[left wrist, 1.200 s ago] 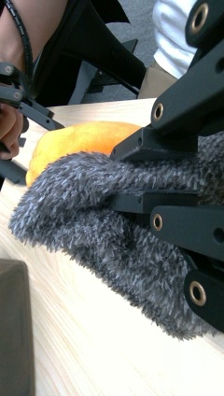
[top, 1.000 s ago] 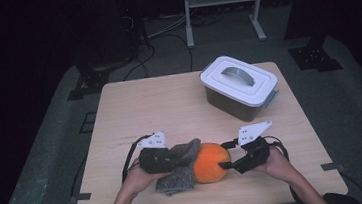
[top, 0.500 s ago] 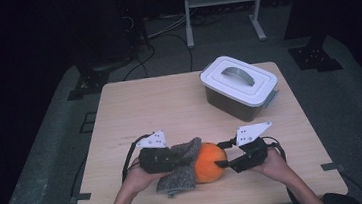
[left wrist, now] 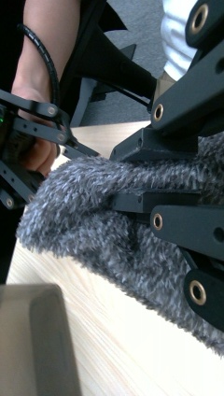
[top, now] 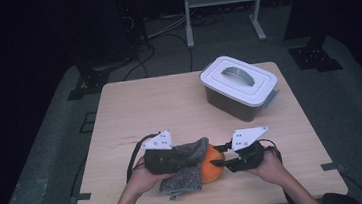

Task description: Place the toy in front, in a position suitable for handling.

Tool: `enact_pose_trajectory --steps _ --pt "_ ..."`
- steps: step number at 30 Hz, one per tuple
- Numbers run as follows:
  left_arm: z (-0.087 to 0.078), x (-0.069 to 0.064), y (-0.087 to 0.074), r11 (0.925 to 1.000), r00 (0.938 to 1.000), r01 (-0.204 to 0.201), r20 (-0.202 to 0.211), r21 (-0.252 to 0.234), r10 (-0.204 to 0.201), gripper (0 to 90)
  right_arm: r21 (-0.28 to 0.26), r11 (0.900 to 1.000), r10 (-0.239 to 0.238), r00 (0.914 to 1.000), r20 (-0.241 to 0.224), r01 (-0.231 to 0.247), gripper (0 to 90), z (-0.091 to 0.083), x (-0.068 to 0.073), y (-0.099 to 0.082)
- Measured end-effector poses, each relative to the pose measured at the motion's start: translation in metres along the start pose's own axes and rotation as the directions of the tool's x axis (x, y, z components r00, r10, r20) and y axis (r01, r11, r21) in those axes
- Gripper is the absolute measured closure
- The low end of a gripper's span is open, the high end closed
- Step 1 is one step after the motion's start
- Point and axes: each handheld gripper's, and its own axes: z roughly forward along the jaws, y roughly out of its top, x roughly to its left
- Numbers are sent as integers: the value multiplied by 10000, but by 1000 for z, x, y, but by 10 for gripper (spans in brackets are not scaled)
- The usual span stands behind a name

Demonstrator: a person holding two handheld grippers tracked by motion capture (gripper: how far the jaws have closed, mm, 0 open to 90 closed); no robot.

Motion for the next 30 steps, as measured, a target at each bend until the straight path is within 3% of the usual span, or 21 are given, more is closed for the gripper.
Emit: enact_pose_trajectory --steps 3,6,8,10,14,15,17,18,21,25,28,30 --pt "-5 11 -12 9991 9986 400 -338 133 -396 779 171 9989 430 9990 -138 -428 540 -3 -9 -7" --pt "-7 14 -15 9983 9980 573 -289 71 -571 779 167 9987 477 9986 -210 -473 452 -5 -11 -8" --pt "-7 14 -14 9986 9982 506 -319 131 -501 778 -35 9991 410 9991 -74 -411 372 -6 -9 -3" --pt "-1 7 -8 9994 9994 284 -208 179 -281 778 -5 9998 210 9998 21 -210 366 -4 -5 -1" --pt "3 -1 0 9996 9997 -51 -221 292 57 778 124 9999 95 9999 92 -96 441 1 -2 -1" --pt "5 -8 7 9992 9995 -298 -115 253 301 778 95 10000 0 9998 223 -3 470 1 2 2" --pt "6 -11 10 9987 9990 -440 -21 246 441 778 -107 9998 -175 9995 267 178 472 3 9 8" --pt "9 -18 15 9964 9972 -742 23 418 742 778 -125 9994 -305 9993 229 308 461 4 12 10" --pt "11 -17 14 9949 9971 -756 -41 664 760 779 -14 9986 -528 9985 161 528 379 6 13 12" --pt "7 -11 9 9967 9986 -512 -74 628 517 780 269 9991 -326 9994 142 322 319 1 4 6" --pt "7 -11 9 9964 9983 -517 -237 676 534 779 396 9992 77 10000 40 -79 358 5 2 3" --pt "7 -12 11 9967 9982 -543 -229 600 558 778 421 9991 10 9999 108 -14 377 7 5 4"
